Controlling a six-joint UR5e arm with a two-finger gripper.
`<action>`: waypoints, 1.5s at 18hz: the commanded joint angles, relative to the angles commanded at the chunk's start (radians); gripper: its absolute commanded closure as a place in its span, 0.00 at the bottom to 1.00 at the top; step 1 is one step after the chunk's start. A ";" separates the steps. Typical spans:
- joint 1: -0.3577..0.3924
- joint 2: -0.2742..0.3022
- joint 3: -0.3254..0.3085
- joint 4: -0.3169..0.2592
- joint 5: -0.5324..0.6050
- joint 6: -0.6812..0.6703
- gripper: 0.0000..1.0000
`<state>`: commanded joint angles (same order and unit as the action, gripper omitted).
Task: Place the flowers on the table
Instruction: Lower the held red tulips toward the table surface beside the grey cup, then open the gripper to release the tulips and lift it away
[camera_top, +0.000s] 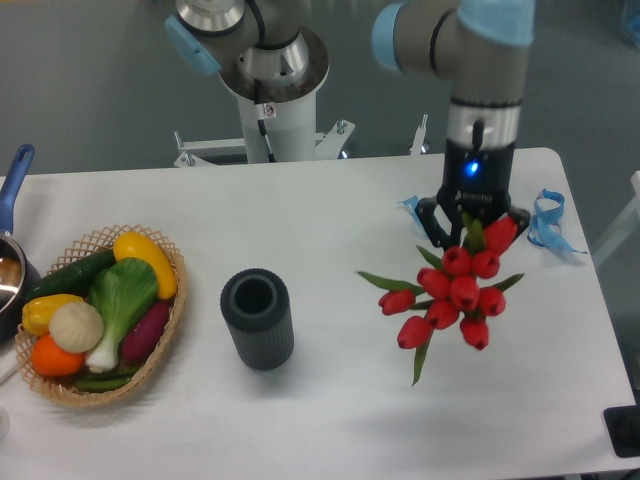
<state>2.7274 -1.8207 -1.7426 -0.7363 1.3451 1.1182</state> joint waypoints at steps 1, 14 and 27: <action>-0.006 -0.018 0.002 0.002 0.018 0.020 0.72; -0.132 -0.229 0.067 0.005 0.240 0.028 0.72; -0.146 -0.235 0.077 0.009 0.240 0.035 0.00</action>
<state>2.5817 -2.0556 -1.6660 -0.7271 1.5846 1.1536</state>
